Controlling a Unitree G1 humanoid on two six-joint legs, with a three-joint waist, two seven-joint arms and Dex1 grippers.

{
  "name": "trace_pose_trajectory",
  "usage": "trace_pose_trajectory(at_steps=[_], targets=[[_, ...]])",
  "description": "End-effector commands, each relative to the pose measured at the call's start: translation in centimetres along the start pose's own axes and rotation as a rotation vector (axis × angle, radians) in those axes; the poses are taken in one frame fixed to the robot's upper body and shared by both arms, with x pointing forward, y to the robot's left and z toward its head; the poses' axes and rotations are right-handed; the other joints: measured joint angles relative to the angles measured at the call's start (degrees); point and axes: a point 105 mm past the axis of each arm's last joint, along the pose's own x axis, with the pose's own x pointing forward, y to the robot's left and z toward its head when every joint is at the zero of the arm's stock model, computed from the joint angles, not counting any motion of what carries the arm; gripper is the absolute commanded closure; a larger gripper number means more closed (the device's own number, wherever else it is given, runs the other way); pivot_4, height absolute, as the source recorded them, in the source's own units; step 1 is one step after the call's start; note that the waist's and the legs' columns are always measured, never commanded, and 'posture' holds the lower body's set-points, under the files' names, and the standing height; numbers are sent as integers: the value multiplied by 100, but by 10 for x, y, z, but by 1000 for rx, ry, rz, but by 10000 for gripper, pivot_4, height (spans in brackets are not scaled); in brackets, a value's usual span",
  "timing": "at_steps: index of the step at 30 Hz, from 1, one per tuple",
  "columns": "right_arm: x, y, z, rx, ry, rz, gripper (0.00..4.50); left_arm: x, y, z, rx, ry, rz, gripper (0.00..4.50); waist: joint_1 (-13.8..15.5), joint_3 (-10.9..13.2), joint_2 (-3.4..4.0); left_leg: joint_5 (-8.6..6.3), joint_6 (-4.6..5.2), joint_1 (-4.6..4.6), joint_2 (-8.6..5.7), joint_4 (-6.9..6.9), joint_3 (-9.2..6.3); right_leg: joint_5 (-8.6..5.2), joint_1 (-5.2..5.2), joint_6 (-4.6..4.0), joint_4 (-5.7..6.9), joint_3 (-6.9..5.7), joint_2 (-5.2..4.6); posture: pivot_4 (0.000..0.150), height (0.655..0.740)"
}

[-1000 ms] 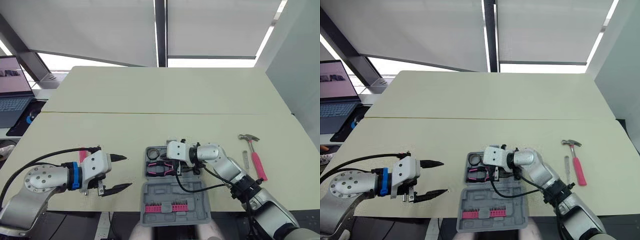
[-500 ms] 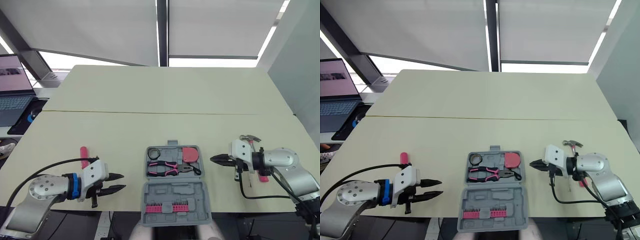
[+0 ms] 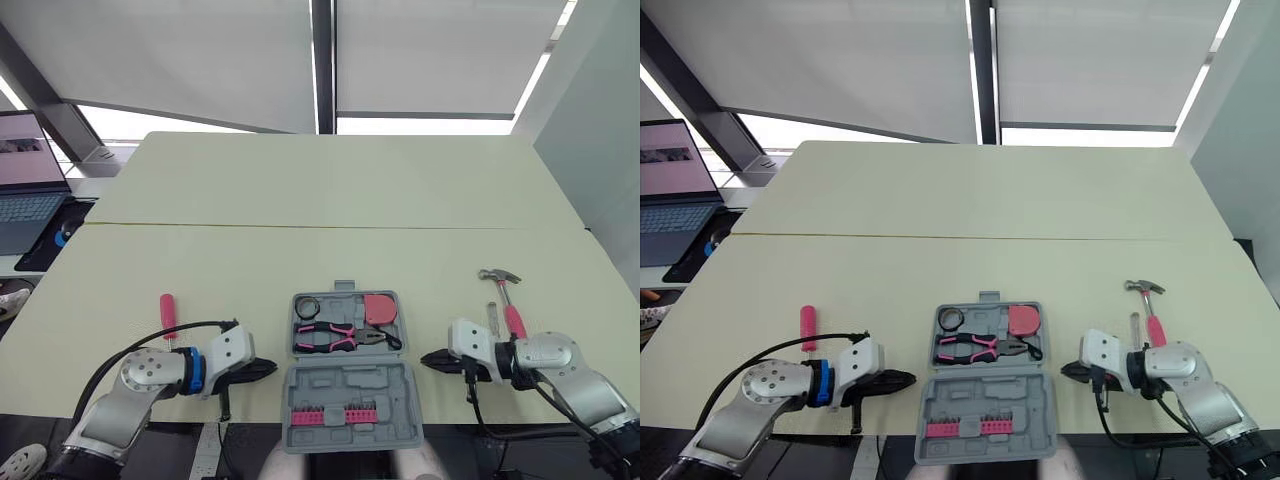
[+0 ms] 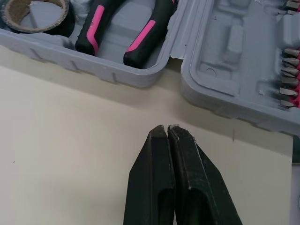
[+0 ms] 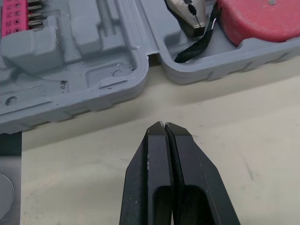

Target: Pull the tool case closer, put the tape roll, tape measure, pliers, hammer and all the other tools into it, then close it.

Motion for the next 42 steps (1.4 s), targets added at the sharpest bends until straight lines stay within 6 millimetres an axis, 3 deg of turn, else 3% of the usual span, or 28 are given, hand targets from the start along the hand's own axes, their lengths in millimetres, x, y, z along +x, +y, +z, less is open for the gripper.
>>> trace_pose_trajectory(at_steps=[1,16,27,42], targets=[[7,-3,8,-28,-21,-1,45000,5,1,3,-9,-11,0,44454,0,0,0,0,0,1,0,0,0,0,0,0,1,0,0,1500,7400],[28,6,34,-35,-110,7,45000,30,7,17,98,-37,-19,44454,8,-1,0,1,-1,1,-1,4,-2,0,0,0,2,-1,0,1500,7400],[32,-16,55,-13,-156,-68,45000,34,30,28,132,-56,41,44454,6,-1,1,2,-2,1,-3,7,-3,0,0,0,7,-2,1,1500,7400],[44,-36,49,-11,-89,-79,45000,42,56,30,161,-31,70,44454,10,-2,1,3,-4,0,-5,10,-2,1,-1,1,9,-4,2,1500,7400]])
